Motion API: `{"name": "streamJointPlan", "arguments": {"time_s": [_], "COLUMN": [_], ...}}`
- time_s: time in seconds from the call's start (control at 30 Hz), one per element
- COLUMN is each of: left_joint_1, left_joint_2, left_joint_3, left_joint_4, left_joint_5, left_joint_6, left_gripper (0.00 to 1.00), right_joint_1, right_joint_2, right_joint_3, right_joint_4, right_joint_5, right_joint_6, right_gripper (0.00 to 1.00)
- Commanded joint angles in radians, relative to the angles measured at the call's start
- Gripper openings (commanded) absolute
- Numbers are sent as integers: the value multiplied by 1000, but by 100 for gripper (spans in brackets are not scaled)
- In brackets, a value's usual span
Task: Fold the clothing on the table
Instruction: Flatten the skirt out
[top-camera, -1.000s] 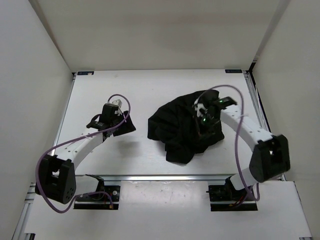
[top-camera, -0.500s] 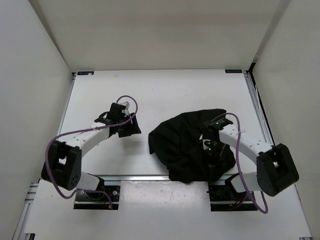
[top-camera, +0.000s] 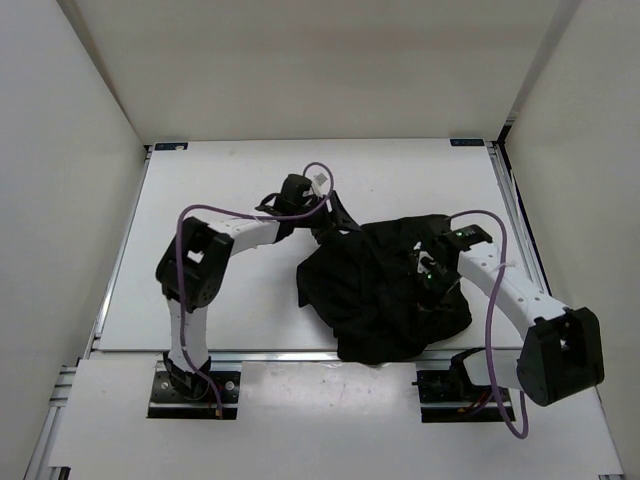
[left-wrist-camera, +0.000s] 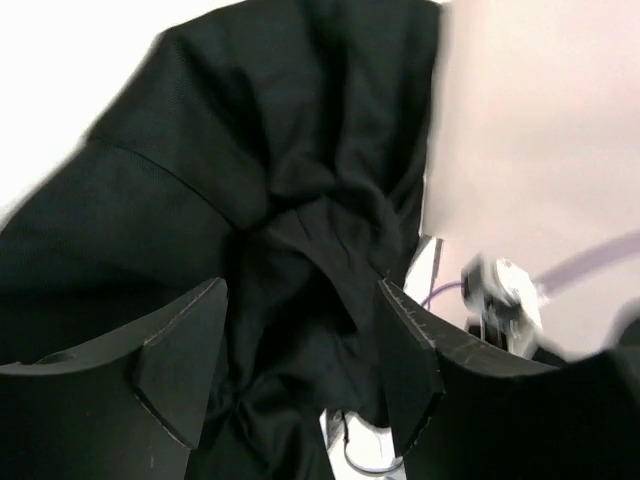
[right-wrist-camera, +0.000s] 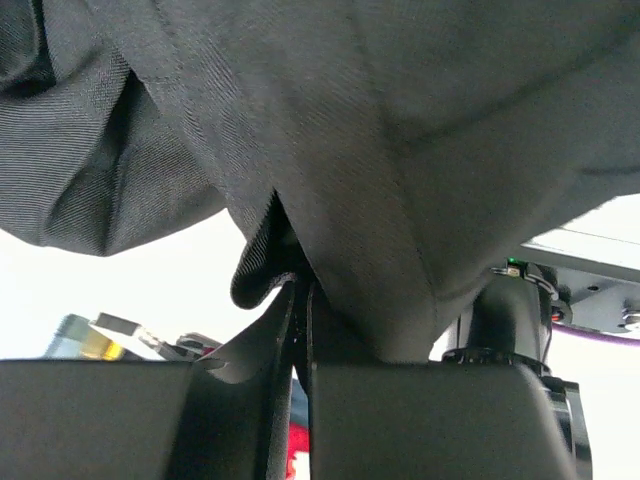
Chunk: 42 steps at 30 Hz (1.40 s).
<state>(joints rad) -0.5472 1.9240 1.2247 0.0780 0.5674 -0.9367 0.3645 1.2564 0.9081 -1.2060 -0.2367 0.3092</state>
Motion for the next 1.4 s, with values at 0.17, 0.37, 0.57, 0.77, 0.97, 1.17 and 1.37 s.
{"name": "streamJointPlan", "arguments": {"time_s": [0.17, 0.37, 0.57, 0.77, 0.97, 1.17, 1.37], "left_joint_1": [-112, -135, -99, 113, 337, 394, 309], "left_joint_2": [107, 158, 142, -3, -195, -425, -598], "left_joint_3": [170, 185, 197, 340, 303, -90, -382], "left_joint_4": [-155, -132, -162, -323, -412, -385, -469], "left_joint_5": [-112, -132, -147, -228, -252, -279, -497], "left_joint_6": [-60, -51, 1, 151, 229, 257, 315], "left_gripper": [70, 25, 0, 0, 0, 0, 0], "right_joint_1": [76, 63, 44, -110, -205, -153, -154], "right_joint_2": [31, 3, -9, 83, 255, 322, 382], "right_joint_3": [32, 19, 32, 150, 452, 477, 339], "right_joint_4": [13, 25, 9, 69, 138, 190, 135], "right_joint_5": [28, 17, 59, 132, 234, 220, 394], "right_joint_6": [34, 39, 31, -18, -120, -193, -188], "right_gripper": [1, 0, 0, 0, 0, 0, 0]}}
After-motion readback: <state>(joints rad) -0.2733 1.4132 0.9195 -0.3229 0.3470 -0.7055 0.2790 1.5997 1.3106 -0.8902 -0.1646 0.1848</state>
